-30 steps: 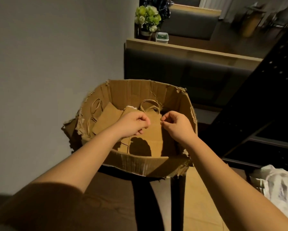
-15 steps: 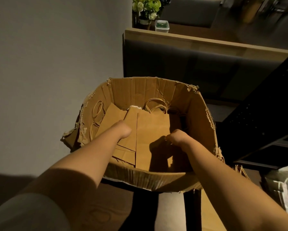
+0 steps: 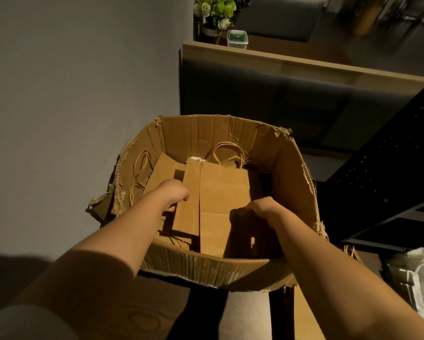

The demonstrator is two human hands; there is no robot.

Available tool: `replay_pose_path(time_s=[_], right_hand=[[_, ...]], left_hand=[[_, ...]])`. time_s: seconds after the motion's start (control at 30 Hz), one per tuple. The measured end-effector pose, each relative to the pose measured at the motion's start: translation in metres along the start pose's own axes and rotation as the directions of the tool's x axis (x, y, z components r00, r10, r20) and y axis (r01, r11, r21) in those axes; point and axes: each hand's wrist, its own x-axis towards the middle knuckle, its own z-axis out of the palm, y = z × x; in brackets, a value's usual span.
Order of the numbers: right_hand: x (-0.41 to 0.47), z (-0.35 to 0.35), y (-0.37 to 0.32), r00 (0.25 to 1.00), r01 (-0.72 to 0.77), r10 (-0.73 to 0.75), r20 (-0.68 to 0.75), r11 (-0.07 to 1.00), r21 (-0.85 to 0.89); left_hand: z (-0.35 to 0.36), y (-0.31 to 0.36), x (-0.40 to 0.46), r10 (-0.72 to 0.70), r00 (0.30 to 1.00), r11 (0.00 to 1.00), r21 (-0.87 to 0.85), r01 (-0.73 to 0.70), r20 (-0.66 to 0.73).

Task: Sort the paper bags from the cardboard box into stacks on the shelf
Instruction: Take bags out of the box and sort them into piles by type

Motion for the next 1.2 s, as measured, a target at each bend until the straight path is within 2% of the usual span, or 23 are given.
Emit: replay_pose_path(time_s=[0.07,0.13,0.3,0.4,0.53,0.63,0.83,0.93,1.07,1.13,1.2], right_hand=[[-0.002,0.0,0.001,1.0,-0.009,0.009,0.018,1.0,0.006],[-0.004,-0.001,0.001,0.999,-0.017,0.017,0.037,1.0,0.001],[-0.008,0.001,0.003,0.999,-0.027,0.028,0.04,0.999,-0.026],[-0.011,0.002,0.004,0.997,-0.038,0.039,0.063,0.999,-0.024],[-0.009,-0.002,0.002,0.998,-0.057,0.056,0.015,0.993,0.103],[-0.015,-0.004,-0.004,0.999,-0.027,0.031,-0.019,0.982,0.187],[-0.029,-0.016,-0.006,0.996,-0.031,0.07,-0.059,0.863,0.505],[-0.042,-0.018,-0.007,0.987,0.094,-0.004,-0.163,0.828,0.553],[-0.068,-0.019,-0.013,0.946,0.291,-0.144,-0.291,0.776,0.56],[-0.08,-0.021,-0.018,0.952,0.286,-0.141,-0.272,0.726,0.625],[-0.091,-0.024,-0.022,0.981,0.186,-0.079,-0.179,0.667,0.721]], left_hand=[[-0.004,-0.003,-0.003,-0.057,0.998,0.993,-0.102,0.06,0.032],[-0.006,-0.004,-0.007,-0.082,0.995,0.99,-0.11,0.087,0.053],[-0.005,0.005,-0.016,-0.017,0.997,0.997,-0.072,0.022,0.072],[-0.005,0.004,-0.016,0.008,1.0,0.998,-0.065,-0.008,-0.001],[-0.01,0.006,-0.007,-0.003,0.996,0.997,-0.077,-0.004,-0.091],[-0.015,0.01,-0.006,-0.068,0.995,0.997,-0.049,0.065,-0.079],[-0.032,0.002,-0.012,-0.103,0.985,0.962,-0.266,0.063,-0.138],[-0.038,0.005,-0.025,-0.09,0.989,0.937,-0.347,0.044,-0.117],[-0.045,0.005,-0.038,-0.044,0.988,0.929,-0.37,-0.013,-0.145],[-0.046,0.001,-0.039,-0.016,0.987,0.914,-0.403,-0.05,-0.157],[-0.047,-0.002,-0.044,-0.005,0.984,0.881,-0.466,-0.08,-0.178]])
